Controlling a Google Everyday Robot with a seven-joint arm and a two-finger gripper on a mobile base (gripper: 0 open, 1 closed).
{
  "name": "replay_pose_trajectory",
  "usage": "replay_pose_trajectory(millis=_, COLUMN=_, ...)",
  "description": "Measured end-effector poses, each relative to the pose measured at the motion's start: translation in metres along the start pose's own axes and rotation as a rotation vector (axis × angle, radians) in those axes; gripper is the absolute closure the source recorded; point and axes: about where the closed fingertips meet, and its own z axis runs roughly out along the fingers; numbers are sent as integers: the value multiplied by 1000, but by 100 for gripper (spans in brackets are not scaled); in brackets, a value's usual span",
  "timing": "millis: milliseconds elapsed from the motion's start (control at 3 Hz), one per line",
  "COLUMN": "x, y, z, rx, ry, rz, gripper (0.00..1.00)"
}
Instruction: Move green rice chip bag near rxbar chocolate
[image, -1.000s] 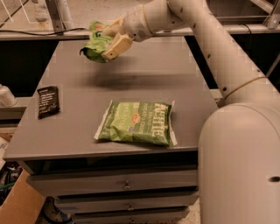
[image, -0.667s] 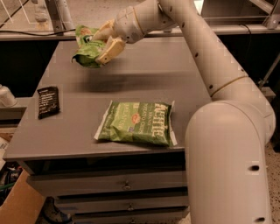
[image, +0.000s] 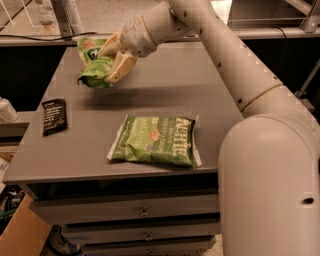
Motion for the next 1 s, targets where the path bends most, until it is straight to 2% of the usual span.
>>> replay_pose_trajectory(millis=667, x=-8, y=29, z=51, rx=-35, ry=94, rz=-29, gripper=100)
replay_pose_trajectory(millis=1000, x=-14, y=35, z=72, rx=-60, ry=108, rz=-29, gripper=100)
